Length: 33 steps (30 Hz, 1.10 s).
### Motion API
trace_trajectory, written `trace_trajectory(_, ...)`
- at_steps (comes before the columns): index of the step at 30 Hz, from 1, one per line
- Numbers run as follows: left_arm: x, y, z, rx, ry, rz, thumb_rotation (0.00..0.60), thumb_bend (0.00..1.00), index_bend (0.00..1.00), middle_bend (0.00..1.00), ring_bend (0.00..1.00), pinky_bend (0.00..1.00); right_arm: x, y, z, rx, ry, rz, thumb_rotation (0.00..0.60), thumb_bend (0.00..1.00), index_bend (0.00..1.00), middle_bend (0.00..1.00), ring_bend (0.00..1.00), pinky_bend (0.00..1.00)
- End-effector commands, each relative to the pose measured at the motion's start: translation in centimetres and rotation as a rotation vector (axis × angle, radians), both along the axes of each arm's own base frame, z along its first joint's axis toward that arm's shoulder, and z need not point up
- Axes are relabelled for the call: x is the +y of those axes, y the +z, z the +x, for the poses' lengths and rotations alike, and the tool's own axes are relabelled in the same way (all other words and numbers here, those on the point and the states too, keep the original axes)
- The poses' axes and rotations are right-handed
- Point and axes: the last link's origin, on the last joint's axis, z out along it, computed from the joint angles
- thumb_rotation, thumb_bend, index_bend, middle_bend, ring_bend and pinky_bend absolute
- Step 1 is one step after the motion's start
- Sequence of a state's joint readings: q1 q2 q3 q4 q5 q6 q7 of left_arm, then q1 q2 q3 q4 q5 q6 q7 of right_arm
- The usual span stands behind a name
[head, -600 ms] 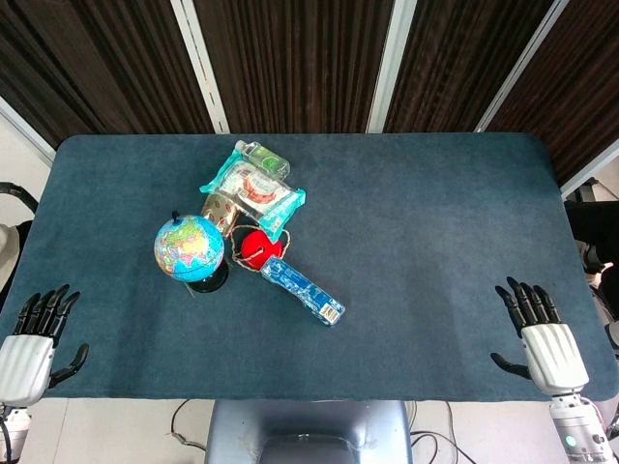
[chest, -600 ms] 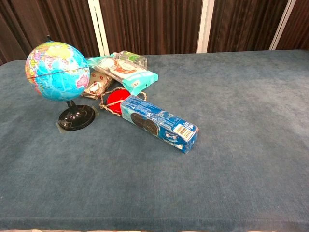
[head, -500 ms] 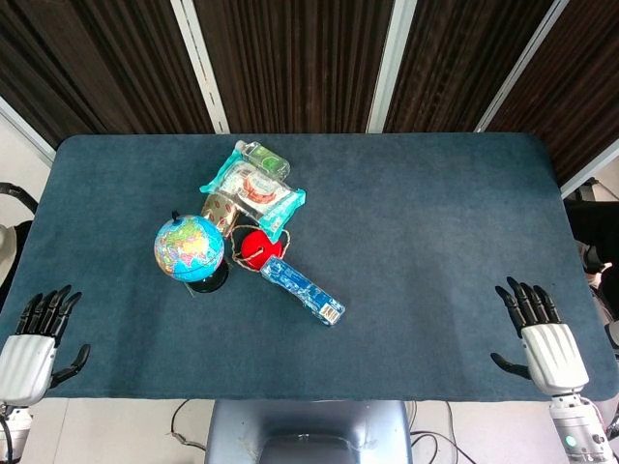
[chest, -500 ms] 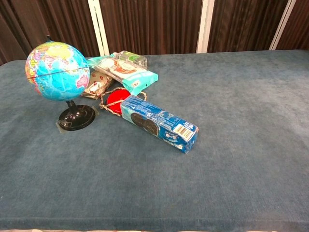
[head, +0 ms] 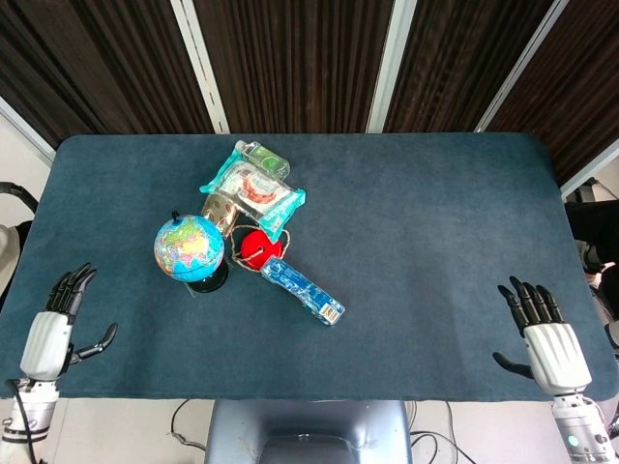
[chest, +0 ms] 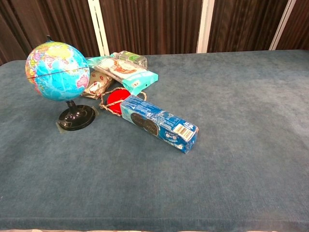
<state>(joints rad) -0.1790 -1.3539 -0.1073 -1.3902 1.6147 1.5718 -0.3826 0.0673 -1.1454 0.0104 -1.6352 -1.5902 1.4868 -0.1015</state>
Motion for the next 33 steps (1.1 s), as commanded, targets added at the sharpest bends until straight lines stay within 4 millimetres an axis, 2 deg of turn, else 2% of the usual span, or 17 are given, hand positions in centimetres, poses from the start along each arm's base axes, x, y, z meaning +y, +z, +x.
trace_trajectory(1, 2.4, -0.7, 1.5, -0.105, -0.039, 0.034, 0.6, 0.31, 0.0, 0.0, 0.0, 0.0, -0.1, 0.0, 0.0, 0.001, -0.001, 0.0, 0.6, 0.12, 0.0, 0.0, 0.0, 0.0)
trace_trajectory(7, 4.7, -1.8, 4.0, -0.235, -0.06, 0.022, 0.599, 0.29, 0.0, 0.0, 0.0, 0.0, -0.3, -0.2, -0.1, 0.005, -0.006, 0.003, 0.6, 0.12, 0.0, 0.0, 0.0, 0.0)
trace_trajectory(16, 7.6, -4.3, 7.0, -0.234, -0.053, -0.002, 0.593, 0.28, 0.0, 0.0, 0.0, 0.0, -0.3, 0.0, -0.1, -0.003, -0.007, 0.009, 0.6, 0.12, 0.0, 0.0, 0.0, 0.0)
trace_trajectory(25, 9.6, -5.9, 8.3, -0.237, -0.028, -0.01, 0.575, 0.28, 0.0, 0.0, 0.0, 0.0, -0.2, 0.7, -0.2, -0.024, -0.006, 0.0, 0.6, 0.12, 0.0, 0.0, 0.0, 0.0)
trace_trajectory(33, 10.5, -6.7, 8.4, -0.219, -0.006, -0.009, 0.574, 0.28, 0.0, 0.0, 0.0, 0.0, -0.1, 0.9, -0.3, -0.033, -0.001, 0.001, 0.6, 0.12, 0.0, 0.0, 0.0, 0.0)
